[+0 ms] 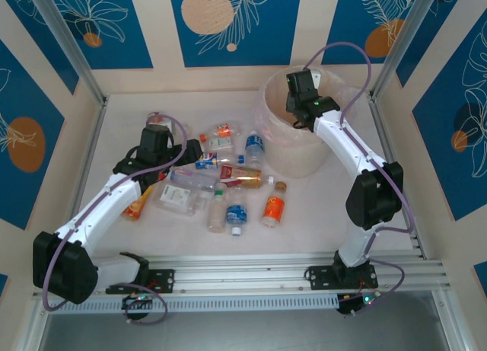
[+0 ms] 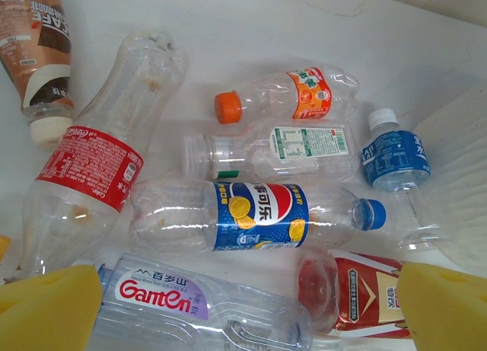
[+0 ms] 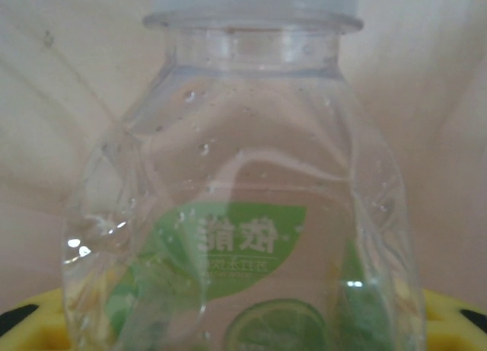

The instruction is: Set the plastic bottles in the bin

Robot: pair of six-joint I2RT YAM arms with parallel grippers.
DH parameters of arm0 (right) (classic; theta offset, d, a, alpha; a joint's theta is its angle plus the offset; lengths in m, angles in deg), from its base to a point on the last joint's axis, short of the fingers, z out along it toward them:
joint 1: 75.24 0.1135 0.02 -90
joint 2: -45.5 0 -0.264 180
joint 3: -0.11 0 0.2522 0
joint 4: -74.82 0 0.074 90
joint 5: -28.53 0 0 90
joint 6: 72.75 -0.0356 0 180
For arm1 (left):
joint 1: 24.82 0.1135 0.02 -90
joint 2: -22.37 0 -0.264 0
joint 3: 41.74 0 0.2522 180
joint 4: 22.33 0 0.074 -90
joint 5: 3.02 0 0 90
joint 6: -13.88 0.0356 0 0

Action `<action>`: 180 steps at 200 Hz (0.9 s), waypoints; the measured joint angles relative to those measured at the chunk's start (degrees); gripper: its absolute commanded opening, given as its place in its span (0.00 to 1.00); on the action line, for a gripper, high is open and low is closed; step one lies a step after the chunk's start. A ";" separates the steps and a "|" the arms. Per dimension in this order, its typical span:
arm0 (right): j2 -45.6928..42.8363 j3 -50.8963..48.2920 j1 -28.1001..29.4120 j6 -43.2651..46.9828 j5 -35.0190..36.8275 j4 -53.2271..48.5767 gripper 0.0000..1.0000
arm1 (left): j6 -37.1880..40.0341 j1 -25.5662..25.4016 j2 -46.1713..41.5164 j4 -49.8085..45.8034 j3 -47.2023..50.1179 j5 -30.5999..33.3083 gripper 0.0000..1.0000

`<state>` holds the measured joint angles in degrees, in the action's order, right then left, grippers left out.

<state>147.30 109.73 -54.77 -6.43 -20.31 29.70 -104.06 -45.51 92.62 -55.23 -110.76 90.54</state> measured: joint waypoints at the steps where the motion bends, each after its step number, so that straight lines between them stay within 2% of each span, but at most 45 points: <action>1: 0.00 0.00 0.00 0.11 0.00 0.00 0.65 | -0.02 0.00 0.00 0.00 0.00 0.00 1.00; 58: -0.11 2.86 0.04 -0.24 -0.70 -2.54 0.81 | 0.22 0.00 -1.01 -1.29 0.00 1.27 0.99; 111: -2.97 9.60 2.51 0.63 -0.50 -5.84 0.85 | 0.90 0.00 -1.60 -2.86 -0.90 2.97 0.99; 152: -7.23 13.75 7.63 0.52 0.02 -12.13 0.84 | 1.03 0.00 -1.99 -4.76 -2.27 4.74 0.99; 180: -12.79 12.46 15.13 -0.96 1.92 -17.44 0.84 | 0.98 0.00 -2.69 -5.57 -2.38 5.57 0.99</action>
<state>134.51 122.19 -39.65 -7.39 -18.38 12.26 -103.08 -45.51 89.94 -60.80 -113.15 96.11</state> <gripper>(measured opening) 0.842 0.995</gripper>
